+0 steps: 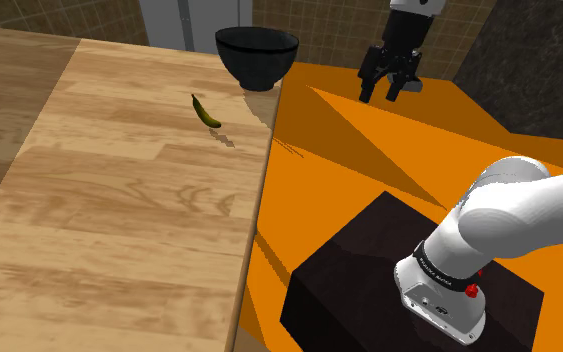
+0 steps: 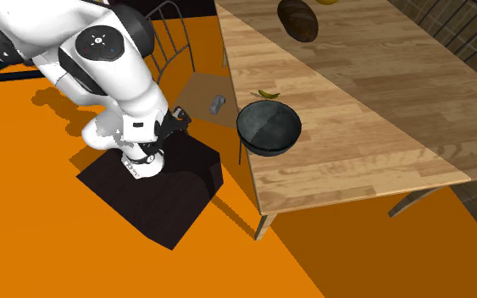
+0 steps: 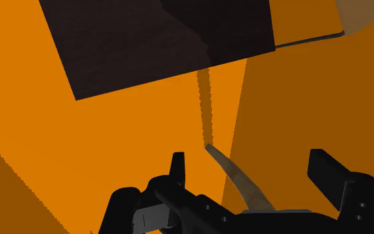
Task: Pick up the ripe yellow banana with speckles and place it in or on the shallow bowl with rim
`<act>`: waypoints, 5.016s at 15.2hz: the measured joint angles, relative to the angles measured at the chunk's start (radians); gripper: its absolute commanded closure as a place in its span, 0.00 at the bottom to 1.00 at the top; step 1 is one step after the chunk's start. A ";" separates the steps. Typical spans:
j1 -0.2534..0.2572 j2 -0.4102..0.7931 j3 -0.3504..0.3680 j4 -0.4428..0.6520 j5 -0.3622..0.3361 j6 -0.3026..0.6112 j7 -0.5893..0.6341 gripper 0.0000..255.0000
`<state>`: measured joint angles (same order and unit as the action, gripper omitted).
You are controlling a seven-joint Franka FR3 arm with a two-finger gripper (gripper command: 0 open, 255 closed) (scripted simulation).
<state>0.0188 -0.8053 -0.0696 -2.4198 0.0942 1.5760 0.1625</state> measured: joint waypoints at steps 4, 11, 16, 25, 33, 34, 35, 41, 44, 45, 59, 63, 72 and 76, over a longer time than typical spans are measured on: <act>0.022 0.035 0.046 0.028 0.030 0.008 0.043 0.00; 0.080 0.188 0.186 0.165 0.105 0.030 0.183 0.00; 0.110 0.309 0.279 0.288 0.132 0.035 0.284 0.00; 0.152 0.595 0.436 0.580 0.102 0.033 0.473 0.00; 0.187 0.730 0.501 0.680 0.061 0.061 0.566 0.00; 0.188 0.730 0.502 0.668 0.061 0.074 0.567 0.00; 0.188 0.727 0.503 0.649 0.063 0.088 0.565 0.00; 0.189 0.724 0.504 0.627 0.064 0.108 0.564 0.00; 0.189 0.724 0.504 0.627 0.064 0.108 0.564 1.00; 0.189 0.724 0.504 0.627 0.064 0.108 0.564 1.00; 0.189 0.727 0.503 0.683 0.062 0.056 0.571 1.00; 0.189 0.738 0.504 0.751 0.057 0.000 0.582 1.00; 0.193 0.787 0.510 0.926 0.038 -0.129 0.610 1.00; 0.196 0.809 0.513 1.007 0.030 -0.188 0.622 1.00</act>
<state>0.2144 0.0039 0.4433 -1.4132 0.1240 1.3877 0.7847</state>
